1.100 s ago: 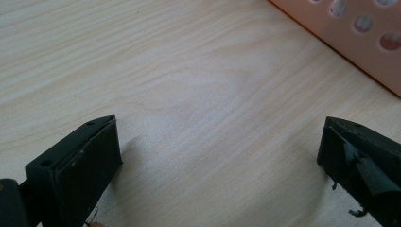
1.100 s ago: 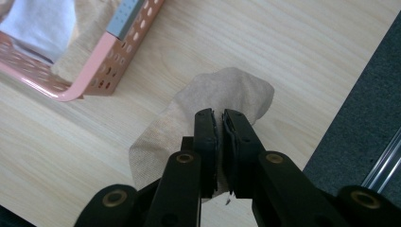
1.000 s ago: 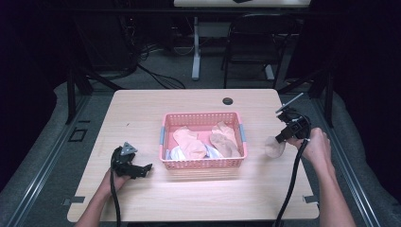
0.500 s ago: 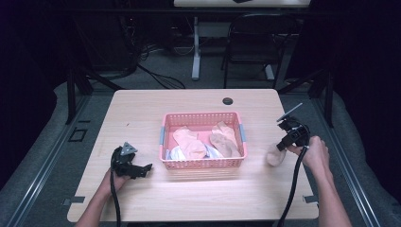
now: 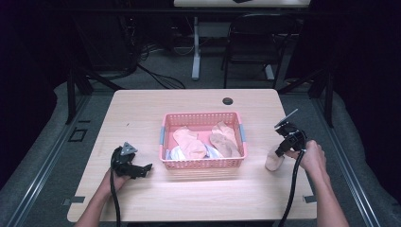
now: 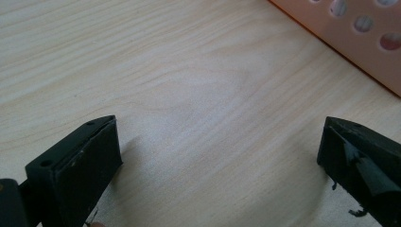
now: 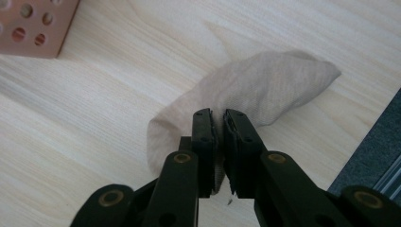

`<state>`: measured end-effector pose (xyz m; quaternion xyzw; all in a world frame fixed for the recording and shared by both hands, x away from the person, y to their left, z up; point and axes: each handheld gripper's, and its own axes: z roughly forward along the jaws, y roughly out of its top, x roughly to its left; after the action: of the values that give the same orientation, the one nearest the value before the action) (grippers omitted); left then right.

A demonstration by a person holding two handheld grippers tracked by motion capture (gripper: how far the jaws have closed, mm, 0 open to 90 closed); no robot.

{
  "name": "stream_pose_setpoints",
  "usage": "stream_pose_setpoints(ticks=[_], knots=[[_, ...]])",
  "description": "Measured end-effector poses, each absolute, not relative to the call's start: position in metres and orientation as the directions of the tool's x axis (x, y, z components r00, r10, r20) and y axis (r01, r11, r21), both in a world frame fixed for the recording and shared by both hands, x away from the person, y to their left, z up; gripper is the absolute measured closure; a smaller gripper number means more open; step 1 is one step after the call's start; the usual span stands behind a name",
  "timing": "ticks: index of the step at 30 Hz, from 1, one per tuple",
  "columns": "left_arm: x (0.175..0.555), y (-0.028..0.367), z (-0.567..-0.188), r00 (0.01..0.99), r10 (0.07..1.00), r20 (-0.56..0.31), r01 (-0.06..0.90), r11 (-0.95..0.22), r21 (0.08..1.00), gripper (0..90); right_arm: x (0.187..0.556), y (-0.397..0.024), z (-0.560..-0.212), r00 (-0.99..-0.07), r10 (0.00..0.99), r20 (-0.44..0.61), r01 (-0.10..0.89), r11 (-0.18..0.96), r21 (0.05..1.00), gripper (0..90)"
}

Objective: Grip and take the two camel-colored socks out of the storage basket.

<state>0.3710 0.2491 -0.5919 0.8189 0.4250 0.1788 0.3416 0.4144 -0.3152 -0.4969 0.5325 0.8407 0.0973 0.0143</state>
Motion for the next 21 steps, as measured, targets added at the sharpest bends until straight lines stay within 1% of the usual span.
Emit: stream_pose_setpoints(ticks=[2, 3, 4, 5, 6, 7, 9, 10, 11, 12, 13, 14, 15, 21], knots=[[0.371, 0.249, -0.592, 0.575, 0.818, 0.002, 0.574, -0.405, 0.711, 0.0, 0.414, -0.316, -0.498, -0.432, 0.898, 0.084, 0.893, 0.413, 0.177, 78.2], [0.371, 0.249, -0.592, 0.574, 0.819, 0.002, 0.574, -0.405, 0.711, 0.0, 0.415, -0.316, -0.496, -0.439, 0.894, 0.088, 0.891, 0.421, 0.168, 67.0], [0.371, 0.249, -0.592, 0.574, 0.819, 0.002, 0.574, -0.405, 0.711, 0.0, 0.415, -0.316, -0.496, -0.439, 0.894, 0.088, 0.891, 0.421, 0.168, 67.0], [0.371, 0.249, -0.592, 0.575, 0.818, 0.002, 0.574, -0.405, 0.712, 0.0, 0.414, -0.316, -0.495, -0.429, 0.899, 0.094, 0.895, 0.408, 0.179, 61.3], [0.371, 0.249, -0.592, 0.575, 0.818, 0.003, 0.574, -0.406, 0.711, 0.0, 0.414, -0.316, -0.494, -0.425, 0.900, 0.099, 0.896, 0.403, 0.187, 53.5], [0.371, 0.249, -0.592, 0.575, 0.818, 0.003, 0.574, -0.405, 0.711, 0.0, 0.413, -0.317, -0.490, -0.425, 0.899, 0.108, 0.893, 0.397, 0.210, 37.5], [0.371, 0.249, -0.592, 0.575, 0.818, 0.002, 0.574, -0.405, 0.711, 0.0, 0.412, -0.319, -0.484, -0.441, 0.890, 0.117, 0.886, 0.410, 0.217, 26.0], [0.371, 0.249, -0.592, 0.575, 0.818, 0.002, 0.574, -0.405, 0.711, 0.0, 0.412, -0.319, -0.484, -0.441, 0.890, 0.117, 0.886, 0.410, 0.217, 26.0], [0.371, 0.249, -0.592, 0.575, 0.818, 0.002, 0.574, -0.405, 0.712, 0.0, 0.410, -0.318, -0.479, -0.440, 0.891, 0.114, 0.882, 0.404, 0.242, 16.5], [0.371, 0.249, -0.592, 0.575, 0.818, 0.002, 0.574, -0.405, 0.712, 0.0, 0.410, -0.318, -0.479, -0.440, 0.891, 0.114, 0.882, 0.404, 0.242, 16.5], [0.371, 0.249, -0.592, 0.575, 0.818, 0.002, 0.574, -0.405, 0.711, 0.0, 0.410, -0.318, -0.477, -0.446, 0.887, 0.119, 0.879, 0.410, 0.243, 13.6], [0.371, 0.249, -0.592, 0.575, 0.818, 0.002, 0.574, -0.405, 0.711, 0.0, 0.408, -0.317, -0.473, -0.437, 0.892, 0.116, 0.879, 0.397, 0.263, 11.8], [0.371, 0.249, -0.592, 0.575, 0.818, 0.002, 0.574, -0.405, 0.711, 0.0, 0.407, -0.317, -0.468, -0.441, 0.890, 0.117, 0.875, 0.398, 0.277, 4.5], [0.371, 0.249, -0.592, 0.575, 0.818, 0.002, 0.574, -0.406, 0.711, 0.0, 0.403, -0.310, -0.447, -0.455, 0.885, 0.097, 0.858, 0.408, 0.311, 4.0]])
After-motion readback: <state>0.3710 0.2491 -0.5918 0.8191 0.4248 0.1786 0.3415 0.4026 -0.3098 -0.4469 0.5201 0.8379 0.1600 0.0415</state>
